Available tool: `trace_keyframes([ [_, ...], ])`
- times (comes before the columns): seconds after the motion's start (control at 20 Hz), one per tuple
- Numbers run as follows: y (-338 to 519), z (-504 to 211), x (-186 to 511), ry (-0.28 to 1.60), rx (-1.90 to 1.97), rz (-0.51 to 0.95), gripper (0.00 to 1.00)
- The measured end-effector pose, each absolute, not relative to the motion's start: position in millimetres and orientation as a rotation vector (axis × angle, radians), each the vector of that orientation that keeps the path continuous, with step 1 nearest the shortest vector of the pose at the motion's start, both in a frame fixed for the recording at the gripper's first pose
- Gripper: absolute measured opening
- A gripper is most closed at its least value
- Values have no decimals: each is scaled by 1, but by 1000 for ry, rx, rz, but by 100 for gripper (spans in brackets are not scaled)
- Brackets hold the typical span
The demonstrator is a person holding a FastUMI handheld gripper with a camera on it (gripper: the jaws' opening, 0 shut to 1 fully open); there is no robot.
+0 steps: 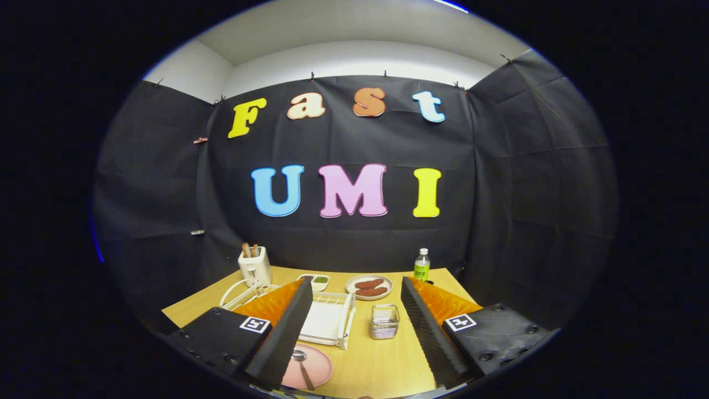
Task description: Take the plate from the dish rack, then take the spoon from the basket and place it into the plate.
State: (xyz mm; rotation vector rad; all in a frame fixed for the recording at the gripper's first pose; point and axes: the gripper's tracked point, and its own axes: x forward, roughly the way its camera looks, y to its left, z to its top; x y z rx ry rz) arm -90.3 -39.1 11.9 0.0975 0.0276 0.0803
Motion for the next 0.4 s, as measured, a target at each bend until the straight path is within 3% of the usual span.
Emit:
trace_keyframes([
  [0.4,-46,-9,-64,79,117,128,98],
])
